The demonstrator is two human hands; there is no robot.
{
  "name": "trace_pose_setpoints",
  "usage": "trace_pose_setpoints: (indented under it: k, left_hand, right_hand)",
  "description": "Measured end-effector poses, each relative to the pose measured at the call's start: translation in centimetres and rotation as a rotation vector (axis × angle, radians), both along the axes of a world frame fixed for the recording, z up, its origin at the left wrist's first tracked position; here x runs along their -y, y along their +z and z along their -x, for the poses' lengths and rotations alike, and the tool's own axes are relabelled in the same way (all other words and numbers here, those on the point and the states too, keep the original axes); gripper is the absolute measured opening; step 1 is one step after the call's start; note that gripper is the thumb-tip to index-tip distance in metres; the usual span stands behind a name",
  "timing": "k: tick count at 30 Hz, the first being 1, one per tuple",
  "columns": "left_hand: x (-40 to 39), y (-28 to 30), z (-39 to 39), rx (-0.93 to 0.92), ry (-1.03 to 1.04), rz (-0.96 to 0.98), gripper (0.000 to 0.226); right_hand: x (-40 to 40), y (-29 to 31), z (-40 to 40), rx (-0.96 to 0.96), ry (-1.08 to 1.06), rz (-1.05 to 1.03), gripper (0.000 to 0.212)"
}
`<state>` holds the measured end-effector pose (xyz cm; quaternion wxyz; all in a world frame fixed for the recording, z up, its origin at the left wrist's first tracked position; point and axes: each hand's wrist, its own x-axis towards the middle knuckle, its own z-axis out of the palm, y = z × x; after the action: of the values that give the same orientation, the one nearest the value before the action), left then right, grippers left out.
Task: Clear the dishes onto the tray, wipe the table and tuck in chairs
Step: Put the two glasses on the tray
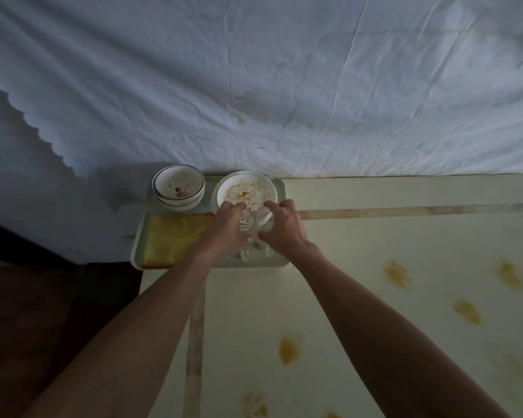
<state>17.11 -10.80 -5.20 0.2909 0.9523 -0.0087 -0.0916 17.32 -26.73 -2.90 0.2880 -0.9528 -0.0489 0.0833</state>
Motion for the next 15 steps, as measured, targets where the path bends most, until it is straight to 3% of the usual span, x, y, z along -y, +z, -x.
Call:
trace_pose_setpoints:
  k: [9,15]
  left_hand:
    - [-0.5,0.3,0.4,-0.018,-0.053,-0.025,0.086]
    - [-1.4,1.0,1.5,-0.067,-0.061,0.029,0.107]
  right_hand:
    - [0.0,0.1,0.4,-0.041,-0.016,0.049,0.078]
    - [-0.3,0.6,1.3,-0.087,-0.018,0.073,0.085]
